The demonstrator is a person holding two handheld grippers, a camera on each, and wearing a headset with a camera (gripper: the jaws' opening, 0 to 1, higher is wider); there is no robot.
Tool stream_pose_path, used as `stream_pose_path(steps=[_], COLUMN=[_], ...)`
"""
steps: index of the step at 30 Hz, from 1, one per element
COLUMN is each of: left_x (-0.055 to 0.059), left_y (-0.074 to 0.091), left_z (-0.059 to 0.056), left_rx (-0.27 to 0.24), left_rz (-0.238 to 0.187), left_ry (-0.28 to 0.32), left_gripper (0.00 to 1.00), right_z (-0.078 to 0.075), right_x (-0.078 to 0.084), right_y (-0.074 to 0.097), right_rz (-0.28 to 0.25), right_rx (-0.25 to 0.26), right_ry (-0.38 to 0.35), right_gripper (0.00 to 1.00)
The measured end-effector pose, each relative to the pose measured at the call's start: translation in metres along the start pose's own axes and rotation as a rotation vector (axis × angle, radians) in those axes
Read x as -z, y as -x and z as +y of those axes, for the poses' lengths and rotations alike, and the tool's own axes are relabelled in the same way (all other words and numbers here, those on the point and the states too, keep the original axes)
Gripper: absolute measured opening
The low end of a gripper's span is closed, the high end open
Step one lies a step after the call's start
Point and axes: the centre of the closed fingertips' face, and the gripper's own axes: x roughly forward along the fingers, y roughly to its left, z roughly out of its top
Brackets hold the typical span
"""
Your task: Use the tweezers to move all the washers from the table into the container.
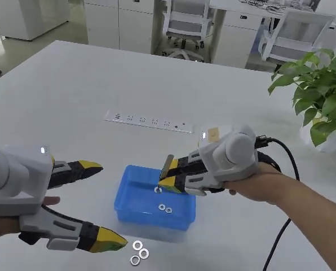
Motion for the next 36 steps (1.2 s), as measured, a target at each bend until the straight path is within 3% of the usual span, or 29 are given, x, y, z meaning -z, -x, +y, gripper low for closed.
stream_pose_path(steps=[12,25,36], left_x=[-0.002,-0.009,-0.013], left_y=[-0.008,-0.024,-0.039], left_z=[0.011,0.02,0.024], left_rx=[0.002,0.026,0.068], left_rz=[0.001,-0.009,0.004], left_ry=[-0.006,-0.027,-0.078], left_gripper=[0.98,0.86,0.56], right_z=[0.003,0.005,0.01], right_x=[0.018,0.031,0.044], right_y=[-0.021,-0.036,-0.048], right_rz=[0.015,0.023,0.041], right_rx=[-0.038,-0.064,-0.09], right_ry=[-0.003,-0.017,-0.014], right_gripper=[0.1,0.1,0.1])
